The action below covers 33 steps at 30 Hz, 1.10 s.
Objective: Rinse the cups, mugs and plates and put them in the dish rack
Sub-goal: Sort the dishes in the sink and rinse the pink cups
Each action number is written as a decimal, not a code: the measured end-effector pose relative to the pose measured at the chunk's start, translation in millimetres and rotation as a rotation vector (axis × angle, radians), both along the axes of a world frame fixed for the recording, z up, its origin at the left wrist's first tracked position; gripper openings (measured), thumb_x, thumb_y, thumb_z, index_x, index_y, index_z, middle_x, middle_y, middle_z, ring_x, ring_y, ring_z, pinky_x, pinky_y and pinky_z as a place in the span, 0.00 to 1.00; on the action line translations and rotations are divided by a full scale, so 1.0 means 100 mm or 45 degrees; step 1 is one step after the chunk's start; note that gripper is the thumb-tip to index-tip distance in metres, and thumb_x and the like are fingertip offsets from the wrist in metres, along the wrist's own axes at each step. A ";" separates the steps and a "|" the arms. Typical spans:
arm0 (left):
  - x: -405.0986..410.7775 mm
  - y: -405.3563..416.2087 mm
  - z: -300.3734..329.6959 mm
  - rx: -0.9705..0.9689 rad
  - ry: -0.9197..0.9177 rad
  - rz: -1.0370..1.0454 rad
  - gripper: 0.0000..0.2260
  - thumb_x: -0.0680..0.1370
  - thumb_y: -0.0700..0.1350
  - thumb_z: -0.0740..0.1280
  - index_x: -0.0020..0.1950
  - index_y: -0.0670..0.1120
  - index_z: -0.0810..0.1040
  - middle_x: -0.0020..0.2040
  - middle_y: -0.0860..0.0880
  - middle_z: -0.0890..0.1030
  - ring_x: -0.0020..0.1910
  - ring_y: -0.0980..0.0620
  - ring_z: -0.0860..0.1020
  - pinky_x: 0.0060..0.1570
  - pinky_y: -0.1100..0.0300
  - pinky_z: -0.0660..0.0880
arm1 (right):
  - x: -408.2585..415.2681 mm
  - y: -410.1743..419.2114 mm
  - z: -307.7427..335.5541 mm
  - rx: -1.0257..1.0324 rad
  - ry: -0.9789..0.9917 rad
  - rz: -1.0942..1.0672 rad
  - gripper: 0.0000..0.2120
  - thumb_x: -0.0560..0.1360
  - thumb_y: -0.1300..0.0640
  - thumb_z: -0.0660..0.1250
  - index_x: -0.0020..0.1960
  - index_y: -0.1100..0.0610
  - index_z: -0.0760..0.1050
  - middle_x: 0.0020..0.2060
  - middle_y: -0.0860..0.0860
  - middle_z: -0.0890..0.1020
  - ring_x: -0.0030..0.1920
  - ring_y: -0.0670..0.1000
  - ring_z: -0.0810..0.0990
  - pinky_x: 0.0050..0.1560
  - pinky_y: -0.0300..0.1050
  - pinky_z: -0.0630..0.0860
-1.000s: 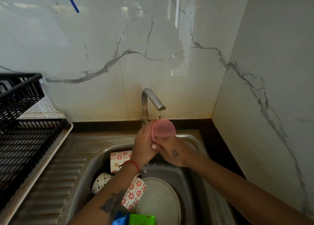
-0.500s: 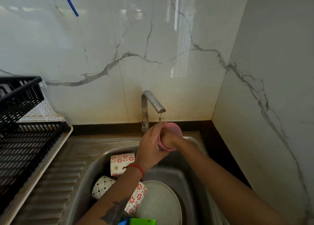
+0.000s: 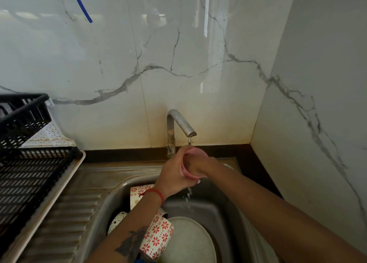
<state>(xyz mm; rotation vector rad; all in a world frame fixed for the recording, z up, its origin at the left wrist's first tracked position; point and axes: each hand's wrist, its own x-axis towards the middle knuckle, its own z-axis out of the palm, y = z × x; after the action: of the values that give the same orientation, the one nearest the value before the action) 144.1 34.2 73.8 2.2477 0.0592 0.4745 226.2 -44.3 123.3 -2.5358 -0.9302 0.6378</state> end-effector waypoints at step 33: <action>-0.12 0.13 -0.10 0.011 -0.163 0.030 0.34 0.69 0.55 0.74 0.69 0.60 0.59 0.70 0.48 0.69 0.66 0.51 0.70 0.64 0.58 0.69 | -0.47 -0.53 -0.36 0.626 -0.518 0.612 0.20 0.82 0.43 0.51 0.67 0.50 0.69 0.58 0.47 0.80 0.61 0.45 0.75 0.72 0.38 0.59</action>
<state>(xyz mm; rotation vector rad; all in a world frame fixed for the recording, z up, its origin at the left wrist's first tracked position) 131.6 47.2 63.7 2.2217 0.0176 0.6313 179.3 -97.5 87.2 -2.0315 -1.6323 -0.0166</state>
